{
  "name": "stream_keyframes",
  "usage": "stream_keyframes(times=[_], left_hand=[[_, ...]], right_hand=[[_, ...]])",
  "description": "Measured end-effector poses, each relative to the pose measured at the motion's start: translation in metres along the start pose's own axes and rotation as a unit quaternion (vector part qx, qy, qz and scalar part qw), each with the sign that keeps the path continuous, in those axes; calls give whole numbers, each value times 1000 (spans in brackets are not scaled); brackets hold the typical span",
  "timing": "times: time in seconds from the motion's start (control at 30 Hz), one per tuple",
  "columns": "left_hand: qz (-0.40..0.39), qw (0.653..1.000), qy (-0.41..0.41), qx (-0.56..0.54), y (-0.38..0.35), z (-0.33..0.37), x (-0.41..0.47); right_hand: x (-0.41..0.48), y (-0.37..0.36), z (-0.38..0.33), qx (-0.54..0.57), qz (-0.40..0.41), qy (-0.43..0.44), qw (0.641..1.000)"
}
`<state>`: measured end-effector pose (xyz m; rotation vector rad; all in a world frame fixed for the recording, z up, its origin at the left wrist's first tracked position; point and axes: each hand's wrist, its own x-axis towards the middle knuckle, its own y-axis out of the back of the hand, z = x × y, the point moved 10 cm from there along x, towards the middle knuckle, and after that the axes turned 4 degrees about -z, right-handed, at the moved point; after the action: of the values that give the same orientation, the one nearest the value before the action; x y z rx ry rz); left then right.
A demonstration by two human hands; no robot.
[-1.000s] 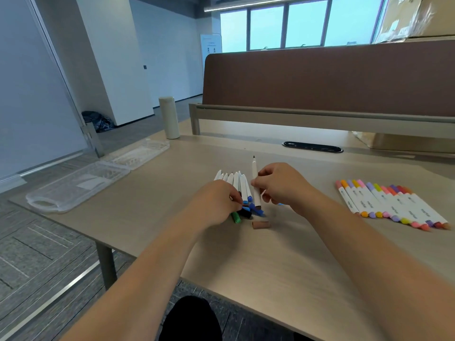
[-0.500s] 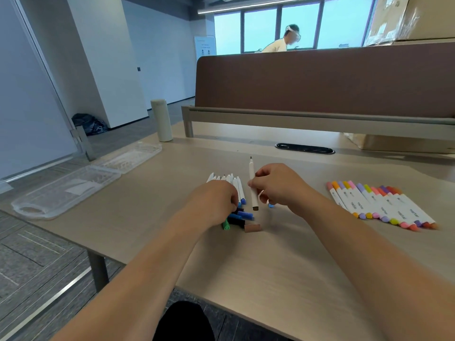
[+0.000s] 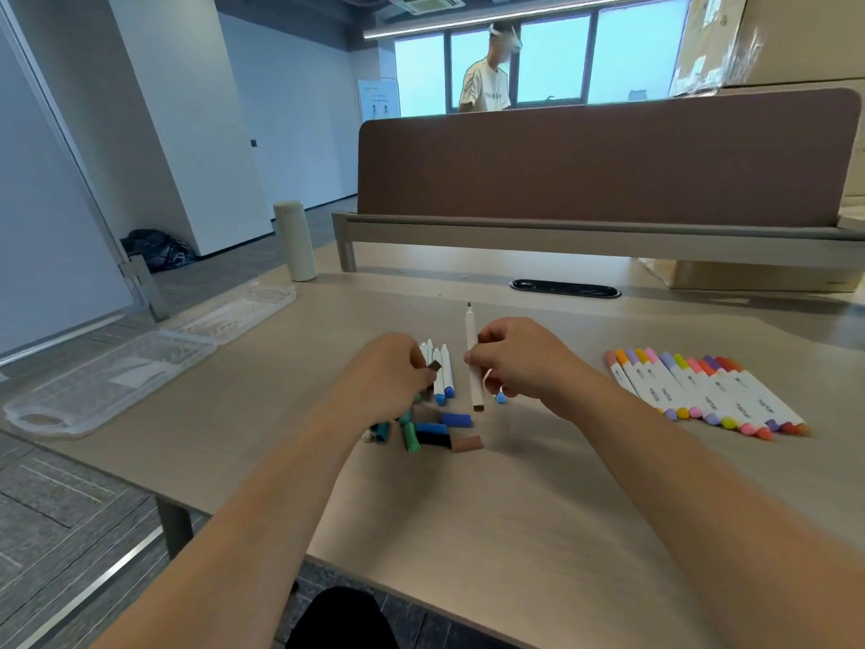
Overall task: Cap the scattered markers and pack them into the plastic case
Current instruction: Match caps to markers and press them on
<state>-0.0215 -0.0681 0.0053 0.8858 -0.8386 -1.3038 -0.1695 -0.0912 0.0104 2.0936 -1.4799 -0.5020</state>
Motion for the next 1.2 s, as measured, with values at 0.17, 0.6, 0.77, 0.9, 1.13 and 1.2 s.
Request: stream_keyframes(times=[0.17, 0.6, 0.77, 0.9, 1.13, 1.2], left_hand=[[39, 916, 33, -398, 8, -21, -3], [47, 818, 50, -571, -3, -17, 0], [56, 852, 31, -519, -2, -9, -4], [66, 870, 16, -489, -2, -5, -5], [114, 815, 56, -565, -2, -22, -2], [110, 811, 59, -572, -3, -21, -1]], right_hand=[[-14, -16, -8, 28, -70, 19, 997], [-32, -29, -10, 4, -156, 8, 988], [-32, -25, -10, 12, -147, 6, 989], [-31, -19, -11, 50, -128, 5, 991], [-30, -14, -8, 5, -128, 15, 992], [-31, -16, -7, -1, -139, 14, 990]])
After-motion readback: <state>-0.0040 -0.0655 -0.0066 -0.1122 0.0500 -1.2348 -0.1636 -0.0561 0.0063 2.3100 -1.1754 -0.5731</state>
